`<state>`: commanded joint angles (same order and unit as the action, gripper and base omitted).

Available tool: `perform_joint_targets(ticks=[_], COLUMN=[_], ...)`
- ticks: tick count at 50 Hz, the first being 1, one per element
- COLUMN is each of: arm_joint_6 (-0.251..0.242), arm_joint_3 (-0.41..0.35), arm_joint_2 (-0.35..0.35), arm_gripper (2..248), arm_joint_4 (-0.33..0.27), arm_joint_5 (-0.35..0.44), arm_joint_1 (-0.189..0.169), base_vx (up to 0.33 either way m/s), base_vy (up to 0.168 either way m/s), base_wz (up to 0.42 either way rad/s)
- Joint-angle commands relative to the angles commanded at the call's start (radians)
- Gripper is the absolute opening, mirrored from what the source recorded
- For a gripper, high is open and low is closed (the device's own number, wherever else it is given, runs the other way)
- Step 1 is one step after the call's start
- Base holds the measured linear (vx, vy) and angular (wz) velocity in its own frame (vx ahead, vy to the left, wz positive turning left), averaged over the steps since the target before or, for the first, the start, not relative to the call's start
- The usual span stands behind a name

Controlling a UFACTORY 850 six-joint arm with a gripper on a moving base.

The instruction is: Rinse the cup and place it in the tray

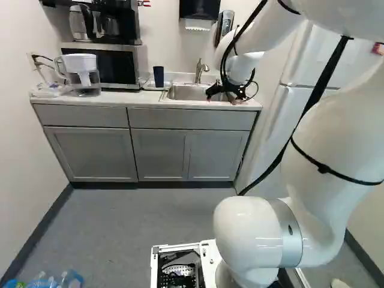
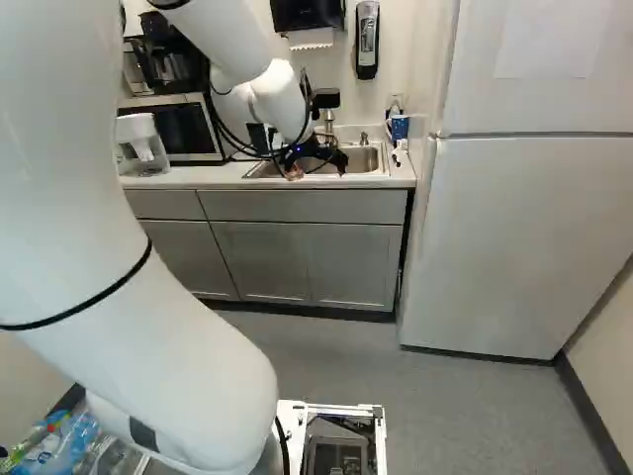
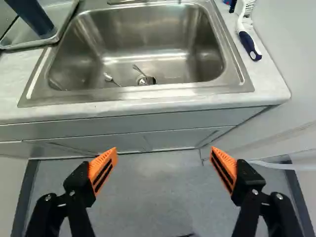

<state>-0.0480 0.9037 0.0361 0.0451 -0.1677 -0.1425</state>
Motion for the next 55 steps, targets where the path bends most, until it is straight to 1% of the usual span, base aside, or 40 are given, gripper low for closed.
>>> perform_joint_targets(ticks=[20, 55], arm_joint_6=[0.009, 0.027], arm_joint_3=[-0.151, -0.462], arm_joint_2=[0.045, 0.138], arm_gripper=[247, 247], arm_joint_4=[-0.008, -0.026], arm_joint_5=[0.192, 0.588], arm_joint_1=[0.026, 0.081], base_vx=[0.000, 0.000], base_vy=[0.000, 0.000], base_wz=[0.000, 0.000])
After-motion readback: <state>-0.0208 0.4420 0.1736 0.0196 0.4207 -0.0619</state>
